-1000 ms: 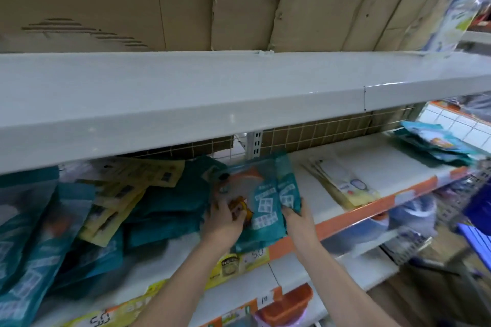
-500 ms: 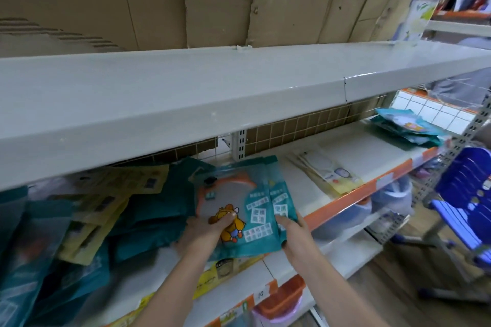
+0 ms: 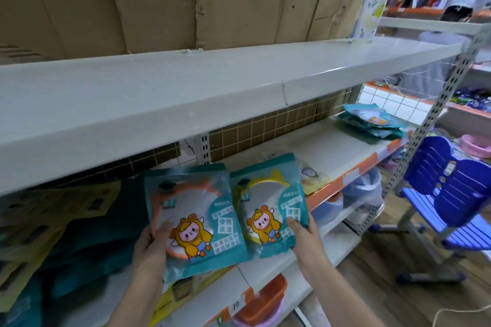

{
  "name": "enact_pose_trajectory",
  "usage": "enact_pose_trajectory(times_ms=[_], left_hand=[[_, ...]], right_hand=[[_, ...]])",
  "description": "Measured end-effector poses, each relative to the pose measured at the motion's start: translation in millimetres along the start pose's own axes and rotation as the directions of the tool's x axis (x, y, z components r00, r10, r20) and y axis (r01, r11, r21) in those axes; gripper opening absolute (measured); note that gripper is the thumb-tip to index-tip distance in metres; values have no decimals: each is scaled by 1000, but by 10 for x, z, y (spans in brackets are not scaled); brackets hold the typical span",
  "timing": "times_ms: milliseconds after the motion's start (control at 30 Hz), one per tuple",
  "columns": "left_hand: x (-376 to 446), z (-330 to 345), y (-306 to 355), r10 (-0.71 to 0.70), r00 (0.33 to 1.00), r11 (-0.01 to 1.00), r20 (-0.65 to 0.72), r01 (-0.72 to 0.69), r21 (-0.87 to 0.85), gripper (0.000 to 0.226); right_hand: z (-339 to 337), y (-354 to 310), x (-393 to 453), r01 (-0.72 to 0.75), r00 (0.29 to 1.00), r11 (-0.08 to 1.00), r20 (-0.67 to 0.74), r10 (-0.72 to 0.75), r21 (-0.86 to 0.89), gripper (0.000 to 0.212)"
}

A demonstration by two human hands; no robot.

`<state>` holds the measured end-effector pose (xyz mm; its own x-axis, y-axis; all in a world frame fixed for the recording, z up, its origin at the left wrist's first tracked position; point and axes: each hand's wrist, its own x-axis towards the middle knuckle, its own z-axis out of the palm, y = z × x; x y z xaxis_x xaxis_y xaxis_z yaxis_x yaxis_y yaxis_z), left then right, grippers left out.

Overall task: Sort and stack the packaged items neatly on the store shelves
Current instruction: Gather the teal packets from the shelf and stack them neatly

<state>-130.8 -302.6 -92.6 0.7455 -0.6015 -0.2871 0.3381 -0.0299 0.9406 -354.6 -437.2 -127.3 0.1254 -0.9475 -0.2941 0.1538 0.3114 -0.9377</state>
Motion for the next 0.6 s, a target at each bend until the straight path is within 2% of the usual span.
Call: enact_pose_trajectory(times_ms=[167, 467, 600], left_hand=[[-160, 475, -110, -4, 998, 1000, -67, 4, -3, 32], [-512, 1584, -387, -46, 973, 998, -227, 34, -56, 39], [-572, 1917, -519, -101, 969, 990, -226, 75, -122, 39]], right_hand=[[-544, -202, 275, -19, 1000, 999, 23, 20, -41, 32], [-1752, -801, 838, -19, 999, 999, 32, 20, -41, 24], [-2157, -1015, 1066, -12, 999, 999, 30, 14, -36, 20]])
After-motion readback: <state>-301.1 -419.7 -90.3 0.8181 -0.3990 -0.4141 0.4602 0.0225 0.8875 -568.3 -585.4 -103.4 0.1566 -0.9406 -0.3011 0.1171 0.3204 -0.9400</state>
